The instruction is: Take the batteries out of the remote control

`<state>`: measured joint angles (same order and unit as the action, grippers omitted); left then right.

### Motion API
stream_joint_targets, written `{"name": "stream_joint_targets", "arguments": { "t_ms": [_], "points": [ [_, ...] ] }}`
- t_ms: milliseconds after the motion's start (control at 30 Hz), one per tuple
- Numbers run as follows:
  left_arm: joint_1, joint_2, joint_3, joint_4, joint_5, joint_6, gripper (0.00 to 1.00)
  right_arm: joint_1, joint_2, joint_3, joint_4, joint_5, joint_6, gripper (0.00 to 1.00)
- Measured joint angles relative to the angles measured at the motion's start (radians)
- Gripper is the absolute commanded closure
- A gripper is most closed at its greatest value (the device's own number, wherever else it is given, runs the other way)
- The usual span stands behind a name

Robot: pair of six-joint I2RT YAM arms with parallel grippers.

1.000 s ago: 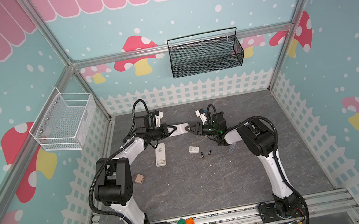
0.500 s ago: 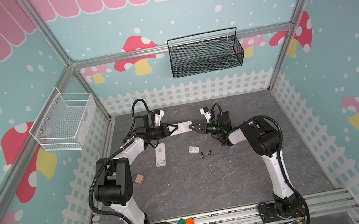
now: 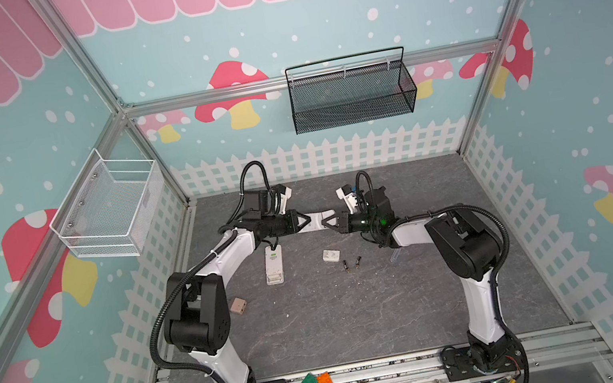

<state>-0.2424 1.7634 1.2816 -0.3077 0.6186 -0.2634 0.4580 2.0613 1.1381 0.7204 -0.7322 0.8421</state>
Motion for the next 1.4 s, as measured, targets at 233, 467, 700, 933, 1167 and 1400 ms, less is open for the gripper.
{"name": "stream_joint_targets", "arguments": {
  "t_ms": [233, 467, 700, 933, 1167, 1400],
  "points": [
    [-0.013, 0.000, 0.005, -0.073, -0.103, 0.048, 1.00, 0.002, -0.030, -0.050, -0.017, 0.004, -0.035, 0.92],
    [-0.004, 0.000, 0.036, -0.130, -0.212, 0.103, 1.00, -0.038, -0.053, -0.120, -0.043, 0.031, -0.070, 0.78],
    [0.005, -0.006, 0.073, -0.164, -0.214, 0.137, 1.00, -0.053, -0.060, -0.119, -0.180, 0.114, -0.146, 0.60],
    [0.001, -0.029, 0.089, -0.171, -0.099, 0.140, 1.00, -0.073, -0.160, -0.137, -0.311, 0.223, -0.211, 0.53],
    [-0.034, -0.029, 0.101, -0.137, 0.049, 0.098, 1.00, -0.098, -0.483, -0.257, -0.408, 0.379, -0.276, 0.53],
    [-0.101, -0.024, 0.101, -0.069, 0.121, 0.016, 1.00, -0.101, -0.816, -0.457, -0.599, 0.605, -0.270, 0.51]
  ]
}}
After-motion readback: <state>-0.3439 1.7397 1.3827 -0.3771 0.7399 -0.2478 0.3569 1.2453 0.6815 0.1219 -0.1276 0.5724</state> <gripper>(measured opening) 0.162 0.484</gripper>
